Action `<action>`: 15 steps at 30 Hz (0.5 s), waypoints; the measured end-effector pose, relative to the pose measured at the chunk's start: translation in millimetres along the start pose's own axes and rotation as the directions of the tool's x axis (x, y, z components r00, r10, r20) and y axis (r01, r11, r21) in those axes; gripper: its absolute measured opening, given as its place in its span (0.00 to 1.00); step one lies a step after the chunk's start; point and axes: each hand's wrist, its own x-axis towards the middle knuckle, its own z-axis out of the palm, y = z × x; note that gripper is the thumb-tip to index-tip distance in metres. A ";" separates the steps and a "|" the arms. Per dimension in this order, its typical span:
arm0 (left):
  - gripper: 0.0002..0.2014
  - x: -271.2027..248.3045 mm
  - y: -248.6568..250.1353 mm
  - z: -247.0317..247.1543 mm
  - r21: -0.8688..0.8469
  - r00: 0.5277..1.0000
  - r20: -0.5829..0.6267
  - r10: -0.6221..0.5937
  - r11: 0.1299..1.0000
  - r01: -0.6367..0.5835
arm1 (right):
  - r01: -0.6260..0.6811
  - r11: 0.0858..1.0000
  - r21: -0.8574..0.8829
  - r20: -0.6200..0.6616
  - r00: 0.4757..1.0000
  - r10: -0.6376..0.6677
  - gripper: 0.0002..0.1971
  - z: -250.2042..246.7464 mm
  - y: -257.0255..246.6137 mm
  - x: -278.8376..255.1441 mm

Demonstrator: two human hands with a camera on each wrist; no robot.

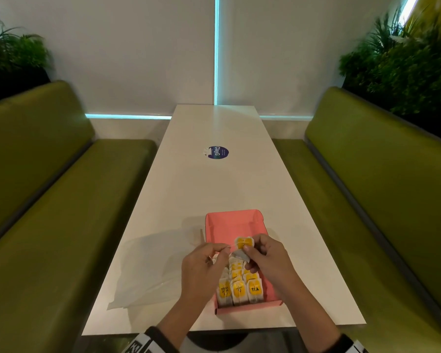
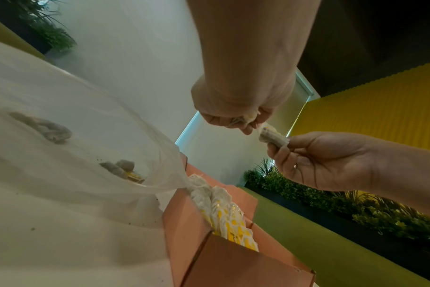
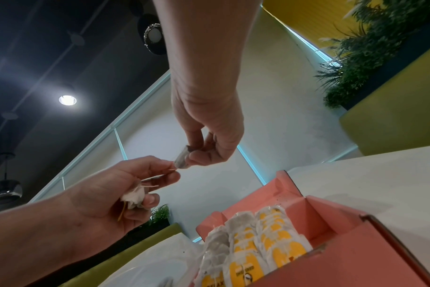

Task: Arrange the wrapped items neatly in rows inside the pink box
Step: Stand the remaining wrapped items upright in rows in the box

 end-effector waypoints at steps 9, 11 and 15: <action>0.09 -7.8 -10.2 3.5 0.040 0.948 0.096 0.303 0.951 -0.308 | -0.006 0.985 0.173 -0.016 1.000 0.009 0.05 4.0 -0.1 0.4; 0.07 -8.5 -10.1 5.4 0.045 0.919 0.124 0.373 0.924 -0.381 | 0.005 0.985 0.174 -0.031 1.000 0.001 0.05 5.4 0.8 -0.2; 0.08 -9.8 -15.8 6.8 0.037 0.918 0.158 0.363 0.927 -0.373 | 0.003 0.980 0.199 -0.001 1.000 -0.003 0.05 3.6 1.2 -0.1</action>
